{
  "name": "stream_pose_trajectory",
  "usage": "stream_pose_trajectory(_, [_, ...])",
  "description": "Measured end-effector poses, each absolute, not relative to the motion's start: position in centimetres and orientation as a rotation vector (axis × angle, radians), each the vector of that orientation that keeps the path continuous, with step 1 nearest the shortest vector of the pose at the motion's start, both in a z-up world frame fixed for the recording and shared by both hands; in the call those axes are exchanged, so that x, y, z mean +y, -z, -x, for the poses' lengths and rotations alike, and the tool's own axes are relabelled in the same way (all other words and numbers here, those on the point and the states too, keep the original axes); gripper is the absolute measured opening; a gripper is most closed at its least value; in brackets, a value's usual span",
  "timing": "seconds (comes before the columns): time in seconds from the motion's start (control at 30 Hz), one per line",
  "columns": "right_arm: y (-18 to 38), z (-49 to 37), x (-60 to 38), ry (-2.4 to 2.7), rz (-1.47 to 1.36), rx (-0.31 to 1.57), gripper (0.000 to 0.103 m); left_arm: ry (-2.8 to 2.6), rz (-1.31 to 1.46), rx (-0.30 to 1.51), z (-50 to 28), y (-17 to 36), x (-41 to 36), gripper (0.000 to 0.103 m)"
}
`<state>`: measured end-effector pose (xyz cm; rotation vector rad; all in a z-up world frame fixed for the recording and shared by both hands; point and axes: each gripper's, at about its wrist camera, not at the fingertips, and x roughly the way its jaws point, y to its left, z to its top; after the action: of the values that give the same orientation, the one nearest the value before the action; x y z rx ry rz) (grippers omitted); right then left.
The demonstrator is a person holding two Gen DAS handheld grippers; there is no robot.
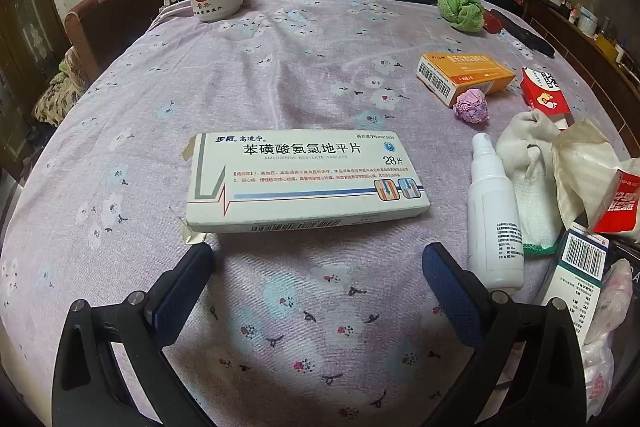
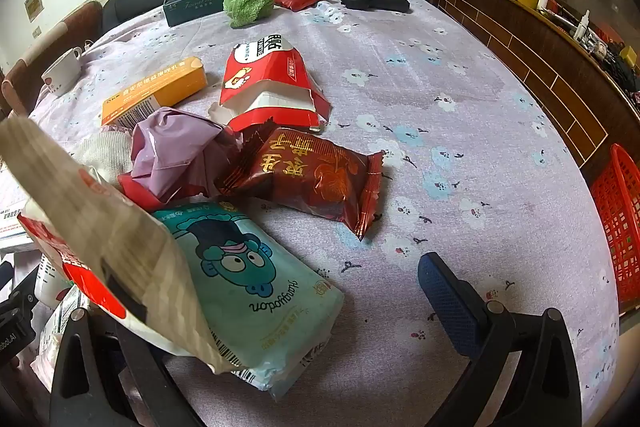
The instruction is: Collect trash
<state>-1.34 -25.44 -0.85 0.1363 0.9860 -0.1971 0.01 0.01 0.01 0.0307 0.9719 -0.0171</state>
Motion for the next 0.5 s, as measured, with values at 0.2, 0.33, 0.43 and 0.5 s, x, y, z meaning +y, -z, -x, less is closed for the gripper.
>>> stream_pose_trajectory(0.2, [0.8, 1.4, -25.5, 0.201, -0.140, 0.985, 0.103, 0.013, -0.031, 0.972, 0.0, 0.0, 0.0, 0.103])
stream_pose_trajectory(0.33, [0.8, 1.4, -25.5, 0.200, -0.139, 0.986, 0.103, 0.019, -0.043, 0.972, -0.1, -0.1, 0.0, 0.103])
stream_pose_trajectory(0.43, [0.8, 1.3, -25.5, 0.199, -0.137, 0.986, 0.103, 0.046, -0.076, 0.935, 0.9, -1.3, 0.0, 0.103])
stream_pose_trajectory(0.5, [0.7, 1.3, -25.5, 0.189, -0.133, 0.986, 0.103, 0.026, -0.067, 0.839, 2.5, -3.0, 0.6, 0.103])
